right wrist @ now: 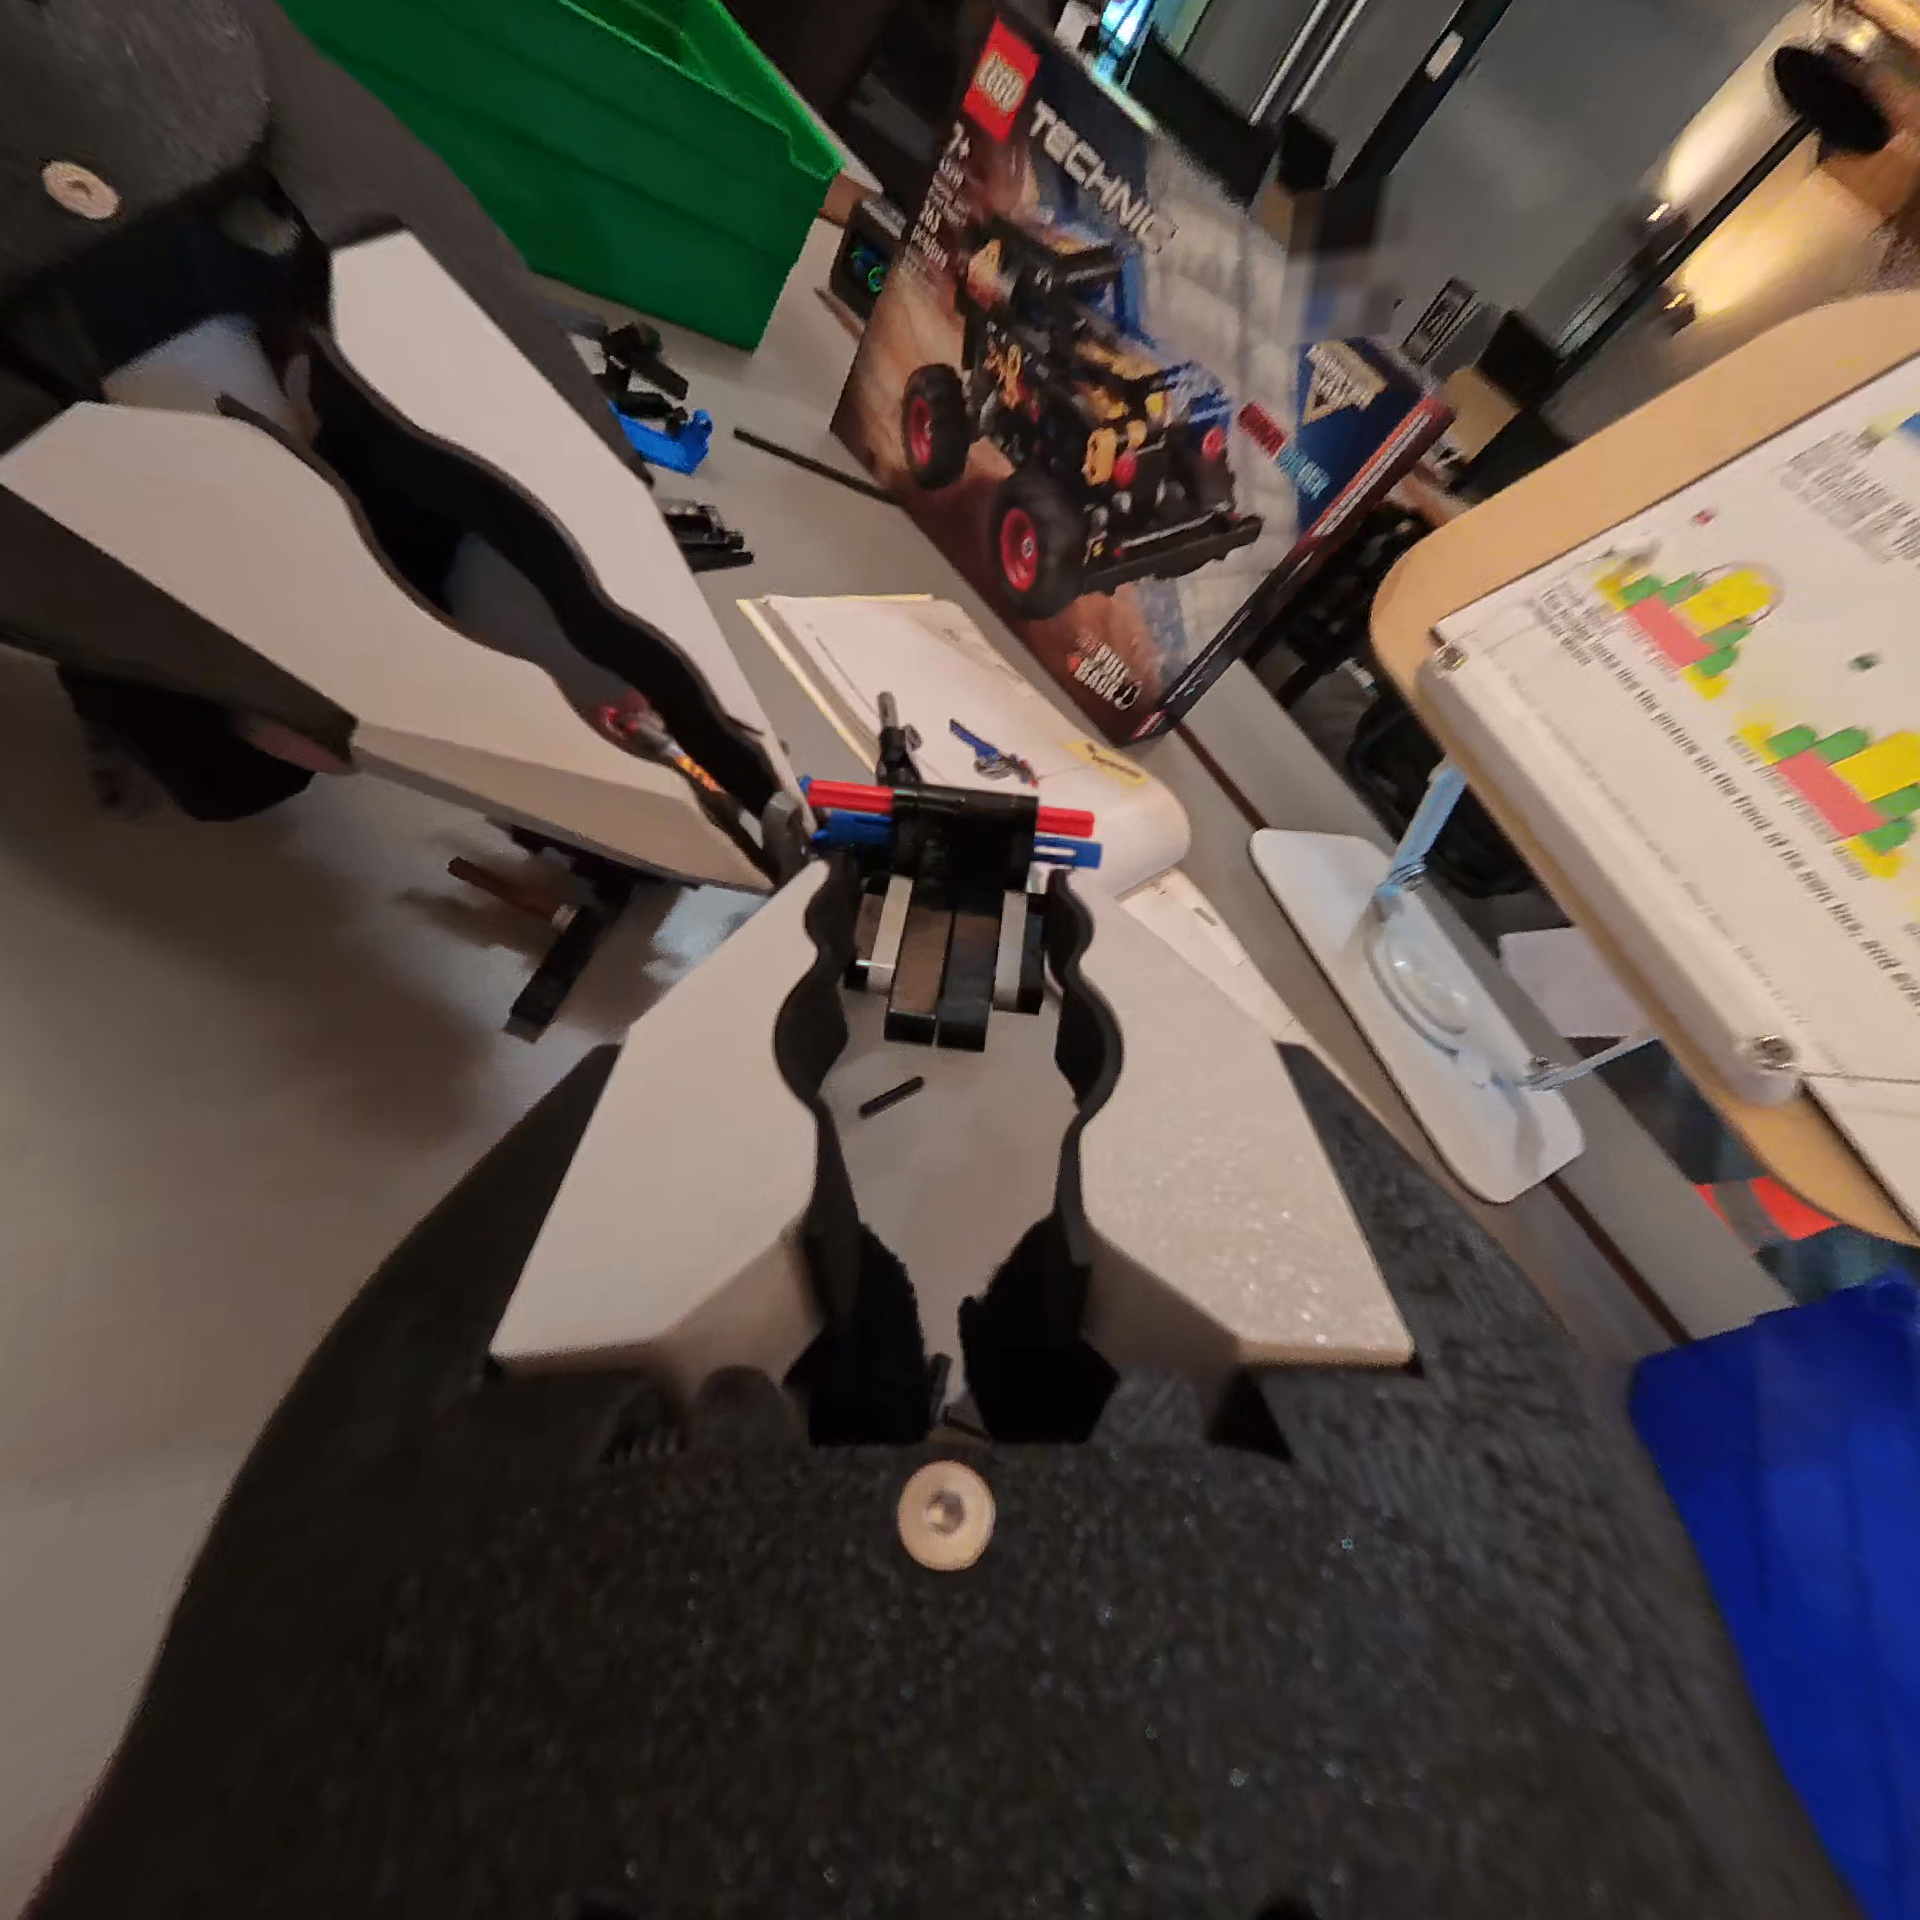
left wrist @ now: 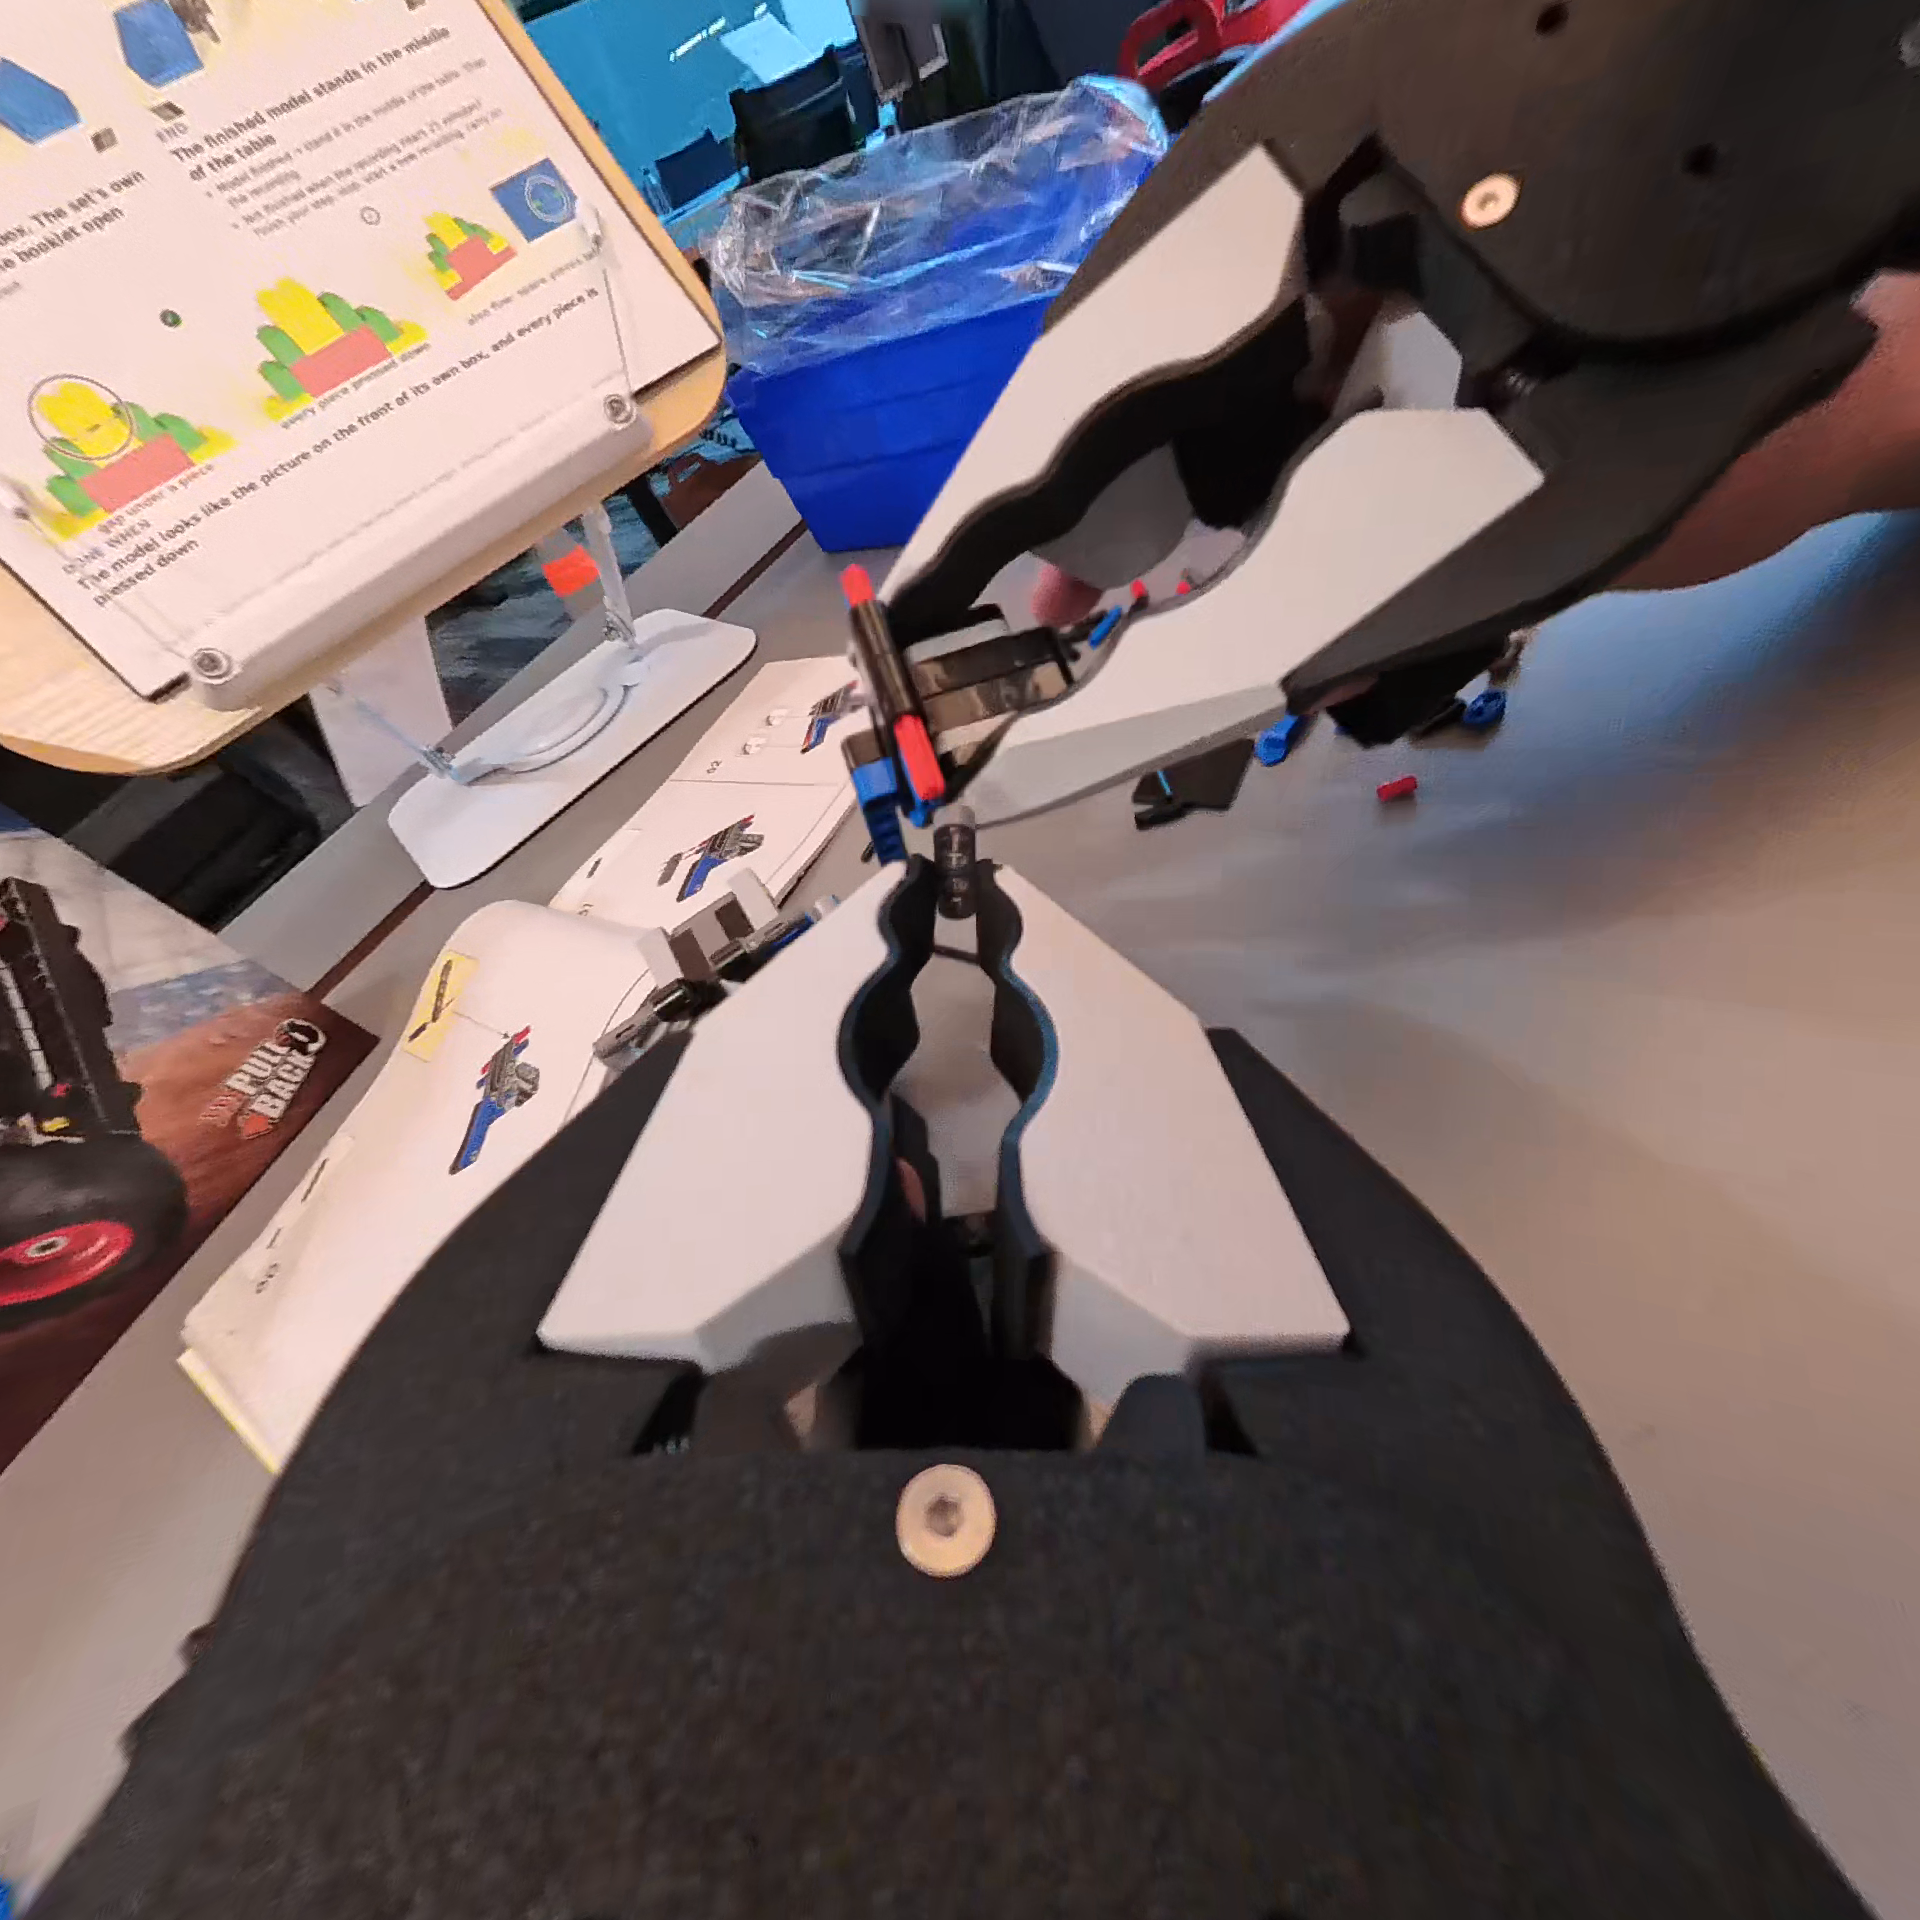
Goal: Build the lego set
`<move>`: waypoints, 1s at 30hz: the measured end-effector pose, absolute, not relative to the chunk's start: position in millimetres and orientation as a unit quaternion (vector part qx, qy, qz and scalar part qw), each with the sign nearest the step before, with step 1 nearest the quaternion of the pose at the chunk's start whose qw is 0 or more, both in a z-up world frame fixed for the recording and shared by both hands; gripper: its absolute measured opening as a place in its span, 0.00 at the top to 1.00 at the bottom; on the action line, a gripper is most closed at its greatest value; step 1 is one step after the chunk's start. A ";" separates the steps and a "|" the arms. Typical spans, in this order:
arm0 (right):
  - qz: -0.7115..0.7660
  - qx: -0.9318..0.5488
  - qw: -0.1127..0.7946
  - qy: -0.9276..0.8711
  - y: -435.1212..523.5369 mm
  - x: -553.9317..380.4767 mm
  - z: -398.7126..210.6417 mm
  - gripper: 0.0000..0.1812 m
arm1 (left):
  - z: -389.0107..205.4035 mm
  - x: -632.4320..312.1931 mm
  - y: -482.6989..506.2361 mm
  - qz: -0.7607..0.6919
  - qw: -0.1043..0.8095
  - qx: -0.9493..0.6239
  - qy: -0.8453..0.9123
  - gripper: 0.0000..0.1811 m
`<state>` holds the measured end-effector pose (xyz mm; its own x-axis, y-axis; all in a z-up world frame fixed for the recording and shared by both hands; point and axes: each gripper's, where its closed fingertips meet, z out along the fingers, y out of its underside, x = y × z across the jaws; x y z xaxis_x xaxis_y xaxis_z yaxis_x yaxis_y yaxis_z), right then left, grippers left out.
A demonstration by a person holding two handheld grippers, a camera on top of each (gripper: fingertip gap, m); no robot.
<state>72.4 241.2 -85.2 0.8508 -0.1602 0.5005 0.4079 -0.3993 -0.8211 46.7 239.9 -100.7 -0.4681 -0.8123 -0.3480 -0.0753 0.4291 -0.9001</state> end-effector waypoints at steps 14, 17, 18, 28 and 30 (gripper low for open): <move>-0.431 -0.748 0.478 -0.161 236.8 70.9 -80.4 0.80 | -98.7 46.1 230.2 -0.474 0.385 -0.324 0.723 0.97; -0.442 -0.748 0.468 -0.162 235.6 71.8 -82.8 0.80 | -101.6 45.4 228.5 -0.461 0.383 -0.325 0.732 0.97; -0.449 -0.747 0.461 -0.166 235.5 71.4 -84.2 0.80 | -103.7 46.3 229.9 -0.447 0.393 -0.320 0.737 0.97; -0.473 -0.757 0.418 -0.171 236.8 71.4 -92.9 0.81 | -109.7 51.2 240.4 -0.309 0.521 -0.246 0.757 0.97; -0.444 -0.768 0.430 -0.167 235.9 75.5 -94.0 0.81 | -107.9 51.0 240.7 -0.316 0.518 -0.248 0.755 0.97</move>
